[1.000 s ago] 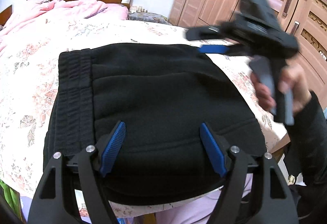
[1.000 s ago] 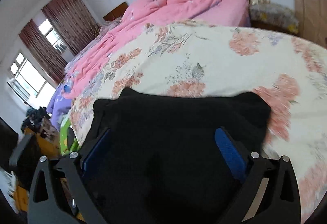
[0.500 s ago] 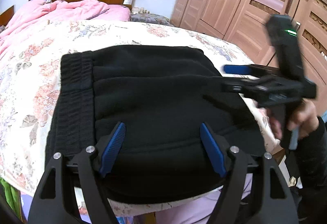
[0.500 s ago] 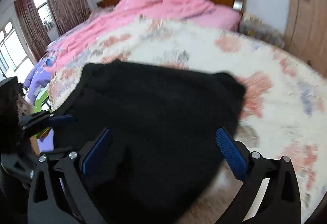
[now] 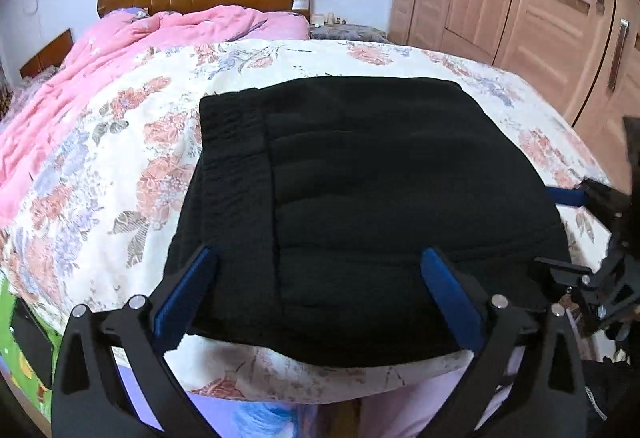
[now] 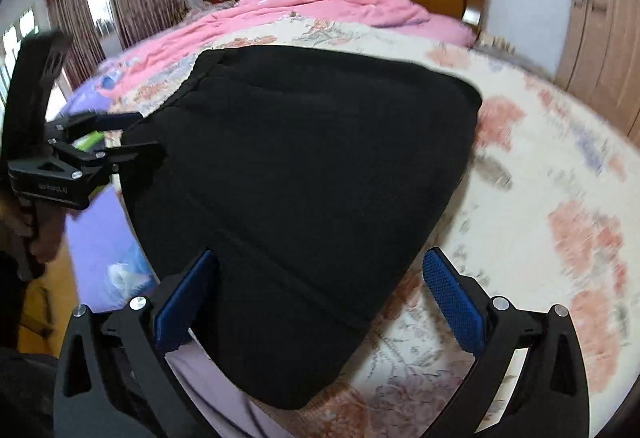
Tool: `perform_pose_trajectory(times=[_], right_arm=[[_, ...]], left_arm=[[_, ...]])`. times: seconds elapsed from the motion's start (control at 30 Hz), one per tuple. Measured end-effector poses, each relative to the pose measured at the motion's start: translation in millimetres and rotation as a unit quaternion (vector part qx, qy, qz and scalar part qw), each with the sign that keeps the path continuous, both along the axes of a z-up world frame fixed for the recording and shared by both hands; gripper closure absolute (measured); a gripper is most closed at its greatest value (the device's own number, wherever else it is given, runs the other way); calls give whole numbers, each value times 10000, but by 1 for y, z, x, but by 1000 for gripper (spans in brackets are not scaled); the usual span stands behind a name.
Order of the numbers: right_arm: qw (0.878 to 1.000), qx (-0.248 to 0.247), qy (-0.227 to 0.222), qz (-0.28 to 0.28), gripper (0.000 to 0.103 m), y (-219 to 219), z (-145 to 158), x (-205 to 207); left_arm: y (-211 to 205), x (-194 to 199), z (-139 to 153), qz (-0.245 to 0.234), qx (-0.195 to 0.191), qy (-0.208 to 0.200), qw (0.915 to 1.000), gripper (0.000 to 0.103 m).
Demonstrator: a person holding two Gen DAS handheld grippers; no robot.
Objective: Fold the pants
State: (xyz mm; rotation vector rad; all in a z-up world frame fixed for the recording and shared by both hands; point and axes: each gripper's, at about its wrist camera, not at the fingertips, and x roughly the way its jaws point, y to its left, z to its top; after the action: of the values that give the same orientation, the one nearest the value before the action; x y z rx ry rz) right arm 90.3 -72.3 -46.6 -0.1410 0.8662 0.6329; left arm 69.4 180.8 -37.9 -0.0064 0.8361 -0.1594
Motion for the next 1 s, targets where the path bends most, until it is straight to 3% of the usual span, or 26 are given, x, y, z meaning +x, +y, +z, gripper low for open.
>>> perform_pose_trajectory(times=[0.4, 0.47, 0.53, 0.6, 0.7, 0.77, 0.9, 1.0], right_arm=[[9997, -82, -89, -224, 4, 2, 3, -9], [9978, -496, -380, -198, 4, 7, 19, -20], [9934, -739, -838, -267, 5, 2, 40, -32], [9908, -620, -1106, -468, 5, -13, 62, -42], [9845, 133, -1475, -944, 5, -50, 100, -64], [9781, 363, -1701, -1142, 5, -65, 112, -75], [9720, 591, -1816, -1366, 5, -81, 114, -93], [9753, 495, -1683, -1342, 4, -76, 99, -97]], left_arm=[[5, 0, -1, 123, -85, -101, 9998, 1], [3, -1, 3, 241, -63, -86, 9997, 1], [6, -6, 14, 652, 39, -174, 9977, 2], [10, -18, 32, 859, -4, -526, 9949, 2], [12, -46, 71, 1313, 211, -1295, 9826, 1], [8, -67, 99, 1509, 509, -1876, 9693, 1], [-13, -92, 129, 1638, 1097, -2437, 9496, 1], [-30, -102, 130, 1651, 1462, -2544, 9416, 1]])
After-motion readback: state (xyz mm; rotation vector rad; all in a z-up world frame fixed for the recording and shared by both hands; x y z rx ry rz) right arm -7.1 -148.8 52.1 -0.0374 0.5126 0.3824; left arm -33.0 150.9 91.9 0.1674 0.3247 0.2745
